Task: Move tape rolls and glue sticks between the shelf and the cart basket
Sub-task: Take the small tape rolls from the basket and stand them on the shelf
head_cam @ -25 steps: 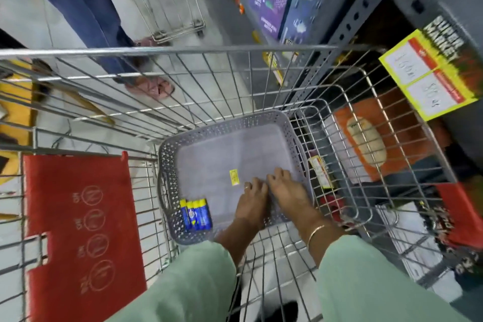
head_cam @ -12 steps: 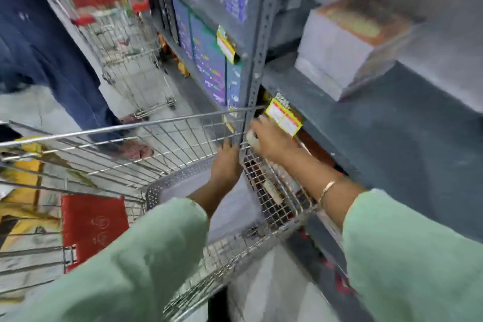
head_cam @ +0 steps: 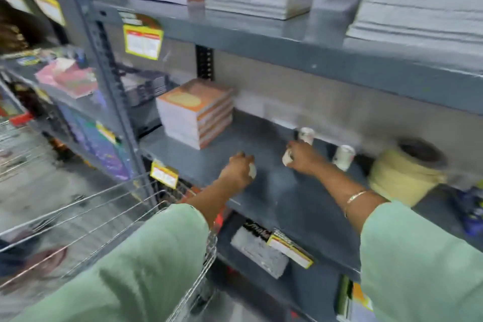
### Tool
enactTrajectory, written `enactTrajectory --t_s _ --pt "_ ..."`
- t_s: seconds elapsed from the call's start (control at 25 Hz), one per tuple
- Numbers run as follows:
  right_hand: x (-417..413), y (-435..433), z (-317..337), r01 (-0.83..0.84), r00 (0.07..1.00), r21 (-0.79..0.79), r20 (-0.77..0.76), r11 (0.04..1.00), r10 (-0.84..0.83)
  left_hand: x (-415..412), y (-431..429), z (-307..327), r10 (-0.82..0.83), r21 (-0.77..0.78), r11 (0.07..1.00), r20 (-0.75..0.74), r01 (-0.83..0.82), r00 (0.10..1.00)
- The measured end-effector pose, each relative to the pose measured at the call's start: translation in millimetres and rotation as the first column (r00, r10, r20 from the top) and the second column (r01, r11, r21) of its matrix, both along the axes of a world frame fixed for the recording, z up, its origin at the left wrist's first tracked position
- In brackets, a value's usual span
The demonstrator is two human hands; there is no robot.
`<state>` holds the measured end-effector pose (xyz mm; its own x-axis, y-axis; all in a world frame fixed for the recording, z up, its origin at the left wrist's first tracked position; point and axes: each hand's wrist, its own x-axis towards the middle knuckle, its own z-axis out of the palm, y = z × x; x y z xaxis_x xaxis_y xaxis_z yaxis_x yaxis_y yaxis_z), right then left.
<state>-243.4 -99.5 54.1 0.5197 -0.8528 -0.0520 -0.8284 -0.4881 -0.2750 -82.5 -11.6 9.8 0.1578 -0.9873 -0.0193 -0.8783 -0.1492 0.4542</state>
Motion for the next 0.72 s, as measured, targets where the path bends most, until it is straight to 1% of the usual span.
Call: enactTrajectory --t_s 0.12,0.24,0.36,0.44,0.52,0.6,0.64,0.72 --pt "-49 -7 -18 0.096 0.995 0.042 -0.016 0.994 -0.096 -45 -30 -17 -0.137 0.082 0.986 -0.065 0.142 0.988" --pt "-65 -6 -44 0.117 0.989 0.071 -0.095 0.991 -0.11 -65 -55 -33 -0.225 0.125 0.965 -0.047 0.229 0.973" --pt "-67 -10 -54 0.137 0.977 0.095 -0.178 0.986 -0.119 -69 -66 -34 -0.244 0.083 0.964 -0.087 0.251 0.966" --pt "-65 -17 -54 0.139 0.967 0.123 -0.228 0.983 -0.108 -61 -68 -35 -0.218 0.022 0.975 -0.116 0.222 0.969" --pt "-57 -23 -49 0.141 0.945 0.166 -0.318 0.976 -0.082 -44 -68 -43 -0.158 -0.036 0.987 -0.068 0.156 0.985" --pt "-49 -26 -38 0.158 0.909 0.233 -0.414 0.96 -0.049 -27 -63 -53 -0.142 -0.056 0.989 -0.024 0.14 0.99" --pt "-44 -28 -31 0.166 0.902 0.269 -0.429 0.949 -0.036 -20 -59 -59 -0.153 -0.044 0.987 0.004 0.153 0.988" --pt "-34 -44 -11 0.15 0.924 0.264 -0.381 0.953 -0.04 -9 -52 -71 -0.191 -0.013 0.981 0.11 0.194 0.975"
